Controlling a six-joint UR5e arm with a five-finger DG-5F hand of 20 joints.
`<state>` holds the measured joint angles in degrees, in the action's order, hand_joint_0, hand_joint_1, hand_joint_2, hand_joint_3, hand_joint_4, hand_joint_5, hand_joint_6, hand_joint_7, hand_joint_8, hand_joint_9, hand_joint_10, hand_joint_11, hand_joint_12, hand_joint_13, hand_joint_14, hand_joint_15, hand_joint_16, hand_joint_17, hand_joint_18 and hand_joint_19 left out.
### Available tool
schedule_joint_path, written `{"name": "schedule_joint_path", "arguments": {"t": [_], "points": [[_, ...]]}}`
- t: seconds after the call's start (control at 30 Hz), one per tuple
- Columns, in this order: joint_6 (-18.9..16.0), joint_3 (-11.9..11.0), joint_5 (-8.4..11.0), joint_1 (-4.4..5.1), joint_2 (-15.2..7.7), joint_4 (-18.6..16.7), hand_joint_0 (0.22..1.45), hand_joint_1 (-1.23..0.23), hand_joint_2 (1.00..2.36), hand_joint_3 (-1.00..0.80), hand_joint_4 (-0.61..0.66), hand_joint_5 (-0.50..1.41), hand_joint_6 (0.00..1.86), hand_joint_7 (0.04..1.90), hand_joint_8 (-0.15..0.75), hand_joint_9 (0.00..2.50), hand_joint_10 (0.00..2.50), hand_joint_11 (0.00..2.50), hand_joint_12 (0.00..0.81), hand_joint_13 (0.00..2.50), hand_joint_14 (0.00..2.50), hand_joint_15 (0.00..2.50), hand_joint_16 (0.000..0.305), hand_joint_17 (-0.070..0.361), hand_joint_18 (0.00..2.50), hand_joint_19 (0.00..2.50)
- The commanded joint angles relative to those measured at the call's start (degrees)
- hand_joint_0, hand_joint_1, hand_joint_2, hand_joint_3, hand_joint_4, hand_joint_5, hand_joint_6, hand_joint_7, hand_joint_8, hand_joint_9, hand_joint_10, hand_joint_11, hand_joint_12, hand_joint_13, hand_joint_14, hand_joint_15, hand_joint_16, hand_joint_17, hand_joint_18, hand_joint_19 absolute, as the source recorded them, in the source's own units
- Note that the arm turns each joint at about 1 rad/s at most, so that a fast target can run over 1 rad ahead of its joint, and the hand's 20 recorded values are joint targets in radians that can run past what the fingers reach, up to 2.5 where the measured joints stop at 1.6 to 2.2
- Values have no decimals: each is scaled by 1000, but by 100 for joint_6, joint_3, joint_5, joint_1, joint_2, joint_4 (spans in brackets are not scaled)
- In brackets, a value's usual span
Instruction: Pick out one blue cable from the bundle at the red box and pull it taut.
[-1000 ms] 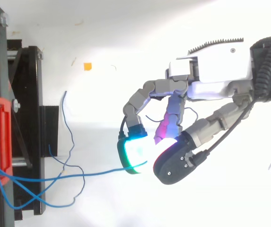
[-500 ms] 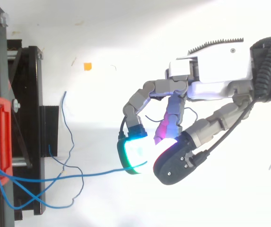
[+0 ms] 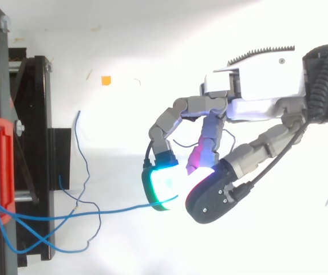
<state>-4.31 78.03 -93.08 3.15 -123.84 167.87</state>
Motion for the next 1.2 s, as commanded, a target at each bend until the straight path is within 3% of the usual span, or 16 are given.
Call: {"name": "schedule_joint_path", "arguments": {"t": [0.0, 1.17], "points": [[0, 2, 0, 2, 0, 0, 612, -802, 1010, -87, -190, -59, 872, 1087, 328, 1292, 18, 613, 349, 1013, 14, 438, 49, 110, 968, 389], [0, -7, 0, 2, 0, 0, 618, -818, 1010, -82, -200, -56, 866, 1078, 318, 1356, 19, 609, 328, 1054, 17, 444, 44, 100, 953, 388]]}}
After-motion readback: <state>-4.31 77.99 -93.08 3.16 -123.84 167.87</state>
